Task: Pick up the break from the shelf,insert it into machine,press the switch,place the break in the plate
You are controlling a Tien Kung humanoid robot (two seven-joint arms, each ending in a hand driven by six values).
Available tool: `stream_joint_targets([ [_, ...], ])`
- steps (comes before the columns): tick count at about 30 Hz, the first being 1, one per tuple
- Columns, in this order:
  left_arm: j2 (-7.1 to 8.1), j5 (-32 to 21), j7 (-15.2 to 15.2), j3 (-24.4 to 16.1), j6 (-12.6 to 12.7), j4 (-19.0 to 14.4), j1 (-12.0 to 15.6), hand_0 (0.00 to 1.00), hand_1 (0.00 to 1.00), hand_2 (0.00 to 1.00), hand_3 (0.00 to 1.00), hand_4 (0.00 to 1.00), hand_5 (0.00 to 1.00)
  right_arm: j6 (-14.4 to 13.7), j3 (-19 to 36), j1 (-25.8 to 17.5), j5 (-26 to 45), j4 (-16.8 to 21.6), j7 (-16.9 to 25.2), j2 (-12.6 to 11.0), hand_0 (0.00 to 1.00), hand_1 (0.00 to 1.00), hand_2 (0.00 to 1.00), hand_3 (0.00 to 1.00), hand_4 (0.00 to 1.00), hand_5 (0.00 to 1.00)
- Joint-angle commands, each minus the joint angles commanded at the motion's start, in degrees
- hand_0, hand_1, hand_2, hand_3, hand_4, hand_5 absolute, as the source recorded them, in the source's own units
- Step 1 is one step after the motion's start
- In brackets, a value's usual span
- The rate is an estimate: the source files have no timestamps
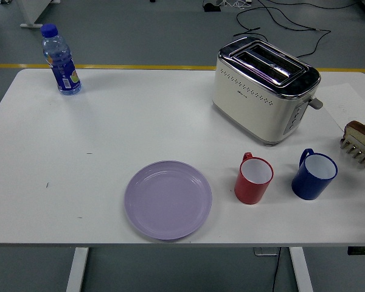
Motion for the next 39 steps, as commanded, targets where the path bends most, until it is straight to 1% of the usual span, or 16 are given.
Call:
stream_joint_targets([
  [2,0.01,-0.04,0.0,0.05,0.0,0.0,0.02,0.652,0.584,0.592,0.604,0.329,0.949,0.21,-0.25,-0.01,-2.61,0.44,-0.58,-0.02,0.941,0.851,0.916,0.906,0.81,0.135],
  [4,0.02,-0.04,0.0,0.05,0.0,0.0,0.05,0.652,0.584,0.592,0.604,0.329,0.949,0.47,-0.54,0.02,-7.08,0.8,-1.18,-0.06,0.941,0.851,0.916,0.906,0.81,0.135],
  [9,0.06,0.09,0.05,0.03,-0.04,0.0,0.1,0.653,0.584,0.591,0.603,0.329,0.947,2.33,-2.37,0.76,-19.09,1.91,-4.9,-0.07,0.942,0.85,0.912,0.905,0.803,0.144],
  [11,0.08,-0.06,0.03,0.13,-0.02,0.0,0.08,0.653,0.584,0.591,0.603,0.329,0.947,2.78,-3.18,1.18,-21.46,1.77,-5.88,0.07,0.942,0.85,0.912,0.905,0.803,0.144],
  [18,0.14,-0.67,-0.03,0.48,0.08,0.0,-0.09,0.652,0.584,0.592,0.604,0.328,0.948,3.22,-5.48,2.04,-21.41,0.8,-7.22,0.55,0.941,0.848,0.909,0.903,0.8,0.156],
  [25,0.15,-1.22,-0.07,0.82,0.17,0.0,-0.19,0.653,0.584,0.591,0.605,0.328,0.949,2.93,-8.06,3.93,-23.08,-0.9,-9.56,1.79,0.938,0.843,0.903,0.904,0.795,0.158],
  [26,0.14,-1.27,-0.07,0.84,0.18,0.0,-0.22,0.653,0.584,0.591,0.603,0.328,0.95,2.88,-8.58,4.44,-24.0,-1.34,-10.13,1.97,0.885,0.813,0.864,0.895,0.792,0.159],
  [31,0.11,-1.58,-0.09,1.09,0.21,0.0,-0.32,0.653,0.584,0.591,0.603,0.328,0.95,3.02,-10.22,6.18,-27.26,-3.02,-12.19,2.45,0.885,0.813,0.864,0.895,0.792,0.159],
  [32,0.11,-1.71,-0.1,1.16,0.24,0.0,-0.33,0.653,0.584,0.591,0.604,0.328,0.949,3.13,-10.57,6.57,-27.99,-3.45,-12.68,2.53,0.795,0.742,0.757,0.857,0.787,0.164],
  [37,0.11,-2.05,-0.12,1.43,0.28,0.0,-0.38,0.653,0.584,0.591,0.604,0.328,0.949,3.06,-12.08,7.98,-29.67,-5.26,-14.22,2.81,0.795,0.742,0.757,0.857,0.787,0.164],
  [38,0.11,-2.09,-0.12,1.47,0.29,0.0,-0.39,0.653,0.587,0.591,0.603,0.328,0.949,2.95,-12.31,8.18,-29.9,-5.52,-14.37,2.85,0.694,0.663,0.682,0.811,0.777,0.161],
  [39,0.1,-2.11,-0.12,1.49,0.29,0.0,-0.38,0.653,0.587,0.591,0.603,0.328,0.949,2.79,-12.82,8.62,-30.34,-6.1,-14.71,2.98,0.694,0.663,0.682,0.811,0.777,0.161],
])
